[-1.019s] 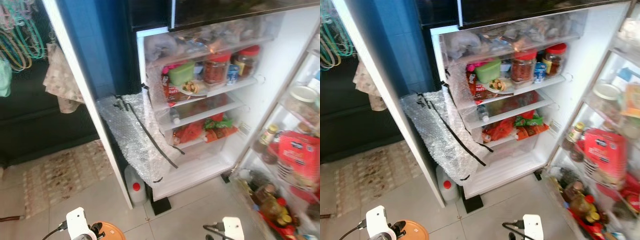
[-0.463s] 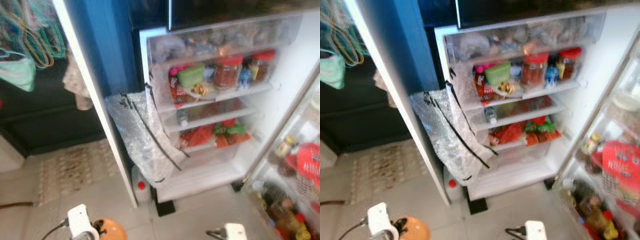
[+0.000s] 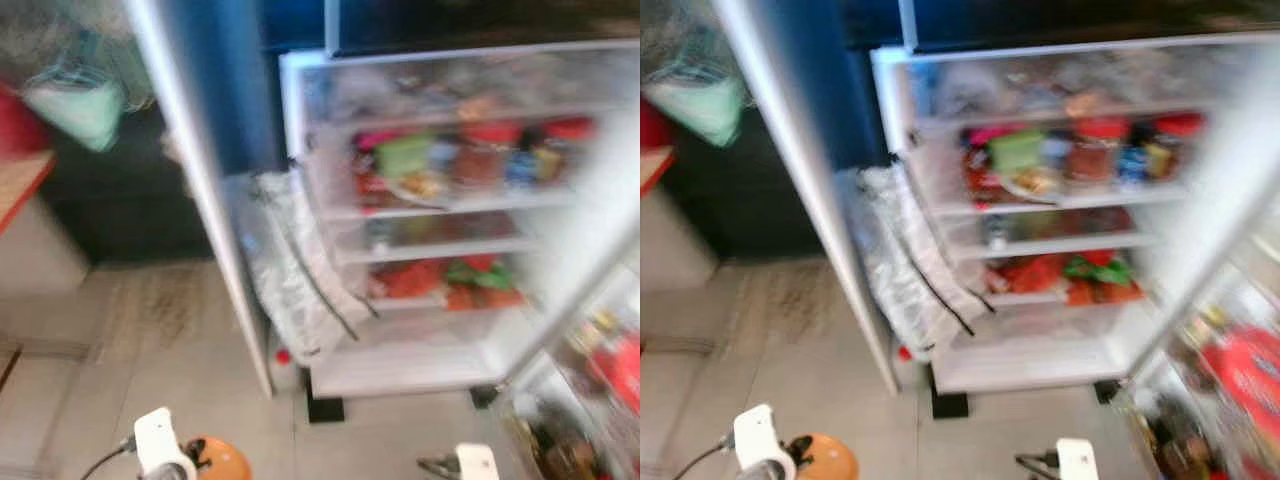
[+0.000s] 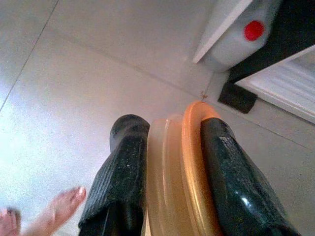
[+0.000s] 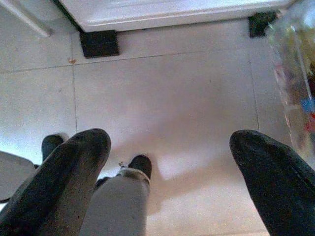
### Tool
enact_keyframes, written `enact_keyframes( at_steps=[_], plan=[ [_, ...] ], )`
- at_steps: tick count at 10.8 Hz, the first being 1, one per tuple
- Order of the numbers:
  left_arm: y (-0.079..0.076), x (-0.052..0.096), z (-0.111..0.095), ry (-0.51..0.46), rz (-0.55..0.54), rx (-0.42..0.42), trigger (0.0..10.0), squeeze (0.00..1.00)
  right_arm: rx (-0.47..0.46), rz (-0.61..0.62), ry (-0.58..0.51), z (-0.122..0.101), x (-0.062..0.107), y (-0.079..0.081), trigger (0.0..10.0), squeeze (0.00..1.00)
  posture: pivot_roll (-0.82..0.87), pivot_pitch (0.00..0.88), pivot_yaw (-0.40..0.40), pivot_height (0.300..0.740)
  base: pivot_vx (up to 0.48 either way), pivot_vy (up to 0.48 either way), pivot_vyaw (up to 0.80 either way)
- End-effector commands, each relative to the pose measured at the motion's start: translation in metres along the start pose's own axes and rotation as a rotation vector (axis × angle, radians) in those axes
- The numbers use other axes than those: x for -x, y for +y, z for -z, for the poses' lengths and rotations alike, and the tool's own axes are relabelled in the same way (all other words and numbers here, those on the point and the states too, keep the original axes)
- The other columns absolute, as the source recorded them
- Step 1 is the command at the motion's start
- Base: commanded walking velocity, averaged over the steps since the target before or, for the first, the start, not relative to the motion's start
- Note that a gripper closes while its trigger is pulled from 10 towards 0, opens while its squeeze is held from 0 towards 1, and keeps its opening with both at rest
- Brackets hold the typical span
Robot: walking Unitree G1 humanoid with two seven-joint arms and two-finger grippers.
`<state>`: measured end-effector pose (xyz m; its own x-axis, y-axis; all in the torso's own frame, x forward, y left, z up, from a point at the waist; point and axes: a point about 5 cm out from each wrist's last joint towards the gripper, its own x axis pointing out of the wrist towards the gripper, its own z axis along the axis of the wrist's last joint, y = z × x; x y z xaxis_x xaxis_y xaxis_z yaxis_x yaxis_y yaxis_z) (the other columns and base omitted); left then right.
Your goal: Restocking fridge
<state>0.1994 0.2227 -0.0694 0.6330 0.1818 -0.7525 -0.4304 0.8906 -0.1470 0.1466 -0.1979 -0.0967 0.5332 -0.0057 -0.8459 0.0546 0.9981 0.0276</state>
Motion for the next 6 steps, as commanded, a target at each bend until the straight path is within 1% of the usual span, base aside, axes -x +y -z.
enact_keyframes(
  at_steps=[1,6],
  plan=[
    [0.0004,-0.0004,-0.0023,-0.004,-0.005,-0.004,10.0,0.00,-0.016,-0.013,0.016,0.0065,0.0005,0.0056,10.0,0.00,0.01,0.000,0.022,0.740,0.000,-0.285,0.00],
    [-0.0018,-0.0007,-0.0034,-0.010,0.002,-0.001,10.0,0.00,-0.019,-0.019,0.008,0.0034,-0.0002,0.0063,10.0,0.00,0.01,0.000,0.021,0.740,0.000,-0.287,0.00]
  ],
)
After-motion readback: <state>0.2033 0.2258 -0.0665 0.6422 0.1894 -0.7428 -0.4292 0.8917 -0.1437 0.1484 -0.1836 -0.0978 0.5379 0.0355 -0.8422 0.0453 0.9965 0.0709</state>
